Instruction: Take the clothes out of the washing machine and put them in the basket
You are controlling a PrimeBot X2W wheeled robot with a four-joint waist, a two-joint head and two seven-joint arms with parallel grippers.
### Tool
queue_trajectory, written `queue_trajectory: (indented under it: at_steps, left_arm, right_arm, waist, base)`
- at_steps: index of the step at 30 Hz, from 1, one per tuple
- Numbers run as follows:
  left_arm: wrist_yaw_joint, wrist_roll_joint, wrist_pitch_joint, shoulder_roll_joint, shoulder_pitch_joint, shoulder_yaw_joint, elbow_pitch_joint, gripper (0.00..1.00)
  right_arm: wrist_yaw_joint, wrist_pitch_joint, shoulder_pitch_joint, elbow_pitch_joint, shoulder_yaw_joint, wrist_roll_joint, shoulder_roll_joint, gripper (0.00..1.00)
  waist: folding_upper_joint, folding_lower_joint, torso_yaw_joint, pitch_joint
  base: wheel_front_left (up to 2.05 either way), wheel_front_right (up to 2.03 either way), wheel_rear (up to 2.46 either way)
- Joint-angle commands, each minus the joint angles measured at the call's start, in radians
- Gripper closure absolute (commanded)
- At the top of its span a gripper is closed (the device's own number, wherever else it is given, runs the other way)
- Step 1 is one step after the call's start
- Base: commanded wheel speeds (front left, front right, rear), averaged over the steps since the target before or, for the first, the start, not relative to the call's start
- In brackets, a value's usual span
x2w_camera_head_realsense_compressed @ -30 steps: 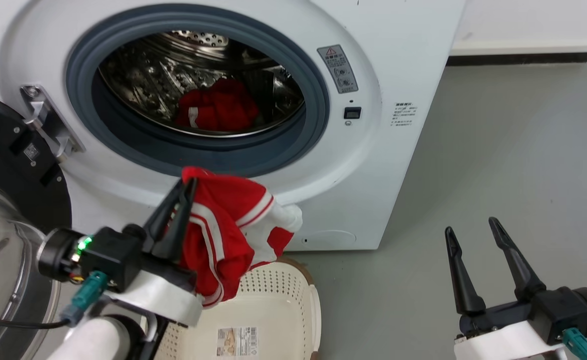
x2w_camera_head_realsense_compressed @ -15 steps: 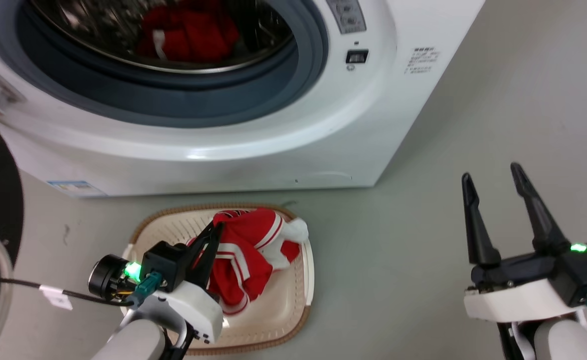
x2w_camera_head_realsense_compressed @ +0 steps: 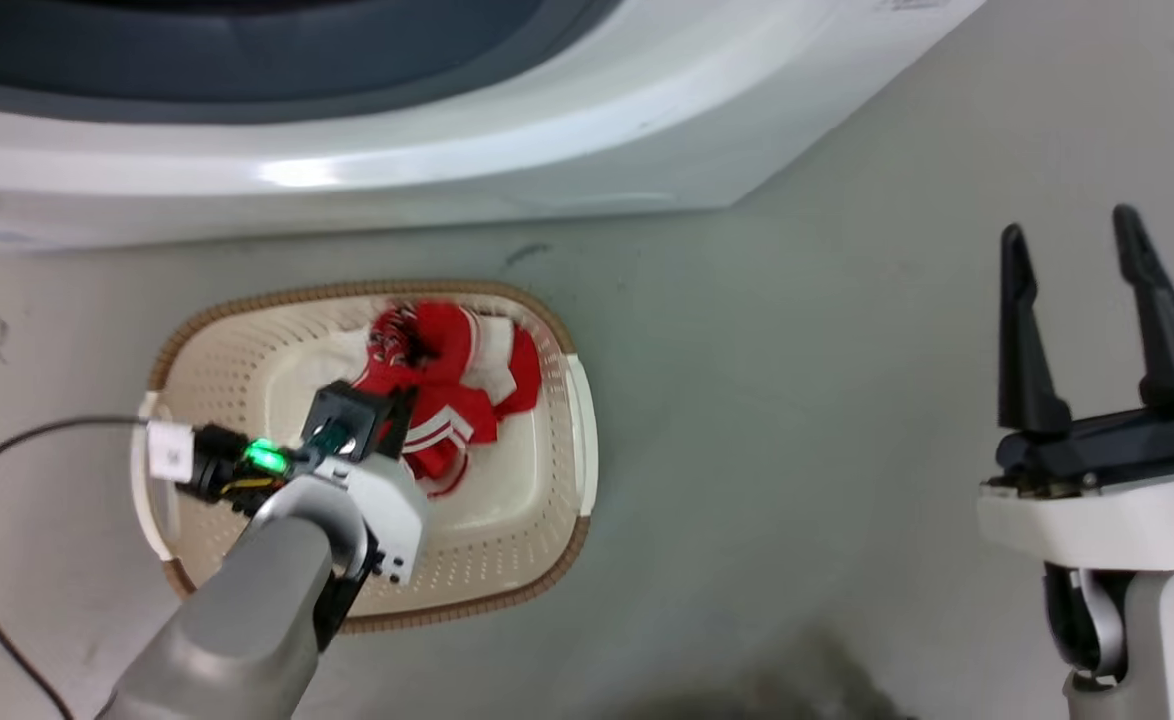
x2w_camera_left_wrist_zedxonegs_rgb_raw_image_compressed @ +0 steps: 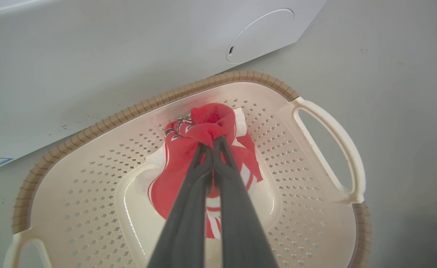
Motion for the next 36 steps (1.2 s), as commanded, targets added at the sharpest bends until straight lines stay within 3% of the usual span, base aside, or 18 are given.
queue_trajectory:
  at_steps: [1, 11, 20, 21, 22, 27, 36]
  left_arm:
    - [-0.013, 0.012, -0.001, -0.016, -0.036, -0.011, 0.036, 1.00]
    - [-0.077, 0.056, 0.055, -0.088, -0.219, -0.082, 0.381, 1.00]
    - [-0.099, 0.052, 0.076, -0.124, -0.263, -0.111, 0.495, 1.00]
    - [-0.099, 0.049, 0.078, -0.128, -0.260, -0.112, 0.499, 0.71]
    - [-0.100, 0.049, 0.078, -0.131, -0.257, -0.114, 0.503, 0.00]
    - [-0.098, 0.042, 0.041, -0.151, -0.230, -0.120, 0.513, 0.00]
    - [-0.056, 0.009, -0.040, -0.176, -0.167, -0.079, 0.470, 0.00]
  right_arm:
    - [-0.001, -0.002, -0.019, -0.006, -0.009, 0.005, 0.001, 0.00]
    - [-0.001, -0.003, -0.080, -0.032, -0.027, 0.019, 0.001, 0.00]
    - [-0.001, -0.003, -0.100, -0.032, -0.038, 0.016, 0.001, 0.00]
    - [-0.001, -0.003, -0.100, -0.031, -0.037, 0.018, 0.001, 0.00]
    - [-0.001, -0.002, -0.099, -0.029, -0.036, 0.020, 0.001, 0.00]
    - [-0.001, -0.003, -0.083, -0.014, -0.029, 0.019, 0.001, 0.00]
    - [-0.001, -0.002, -0.035, 0.014, -0.014, 0.019, 0.001, 0.00]
  waist:
    - [0.0000, -0.0002, -0.013, 0.080]
    - [0.0000, -0.0002, -0.013, 0.203]
    - [0.0000, -0.0002, -0.005, 0.235]
    - [0.0000, -0.0002, -0.005, 0.231]
    - [0.0000, -0.0002, -0.004, 0.225]
    - [0.0000, -0.0002, 0.006, 0.172]
    - [0.0000, -0.0002, 0.035, 0.029]
  base:
    - [0.00, 0.00, 0.00]
    - [0.00, 0.00, 0.00]
    - [0.00, 0.00, 0.00]
    - [0.00, 0.00, 0.00]
    - [0.00, 0.00, 0.00]
    - [0.00, 0.00, 0.00]
    - [0.00, 0.00, 0.00]
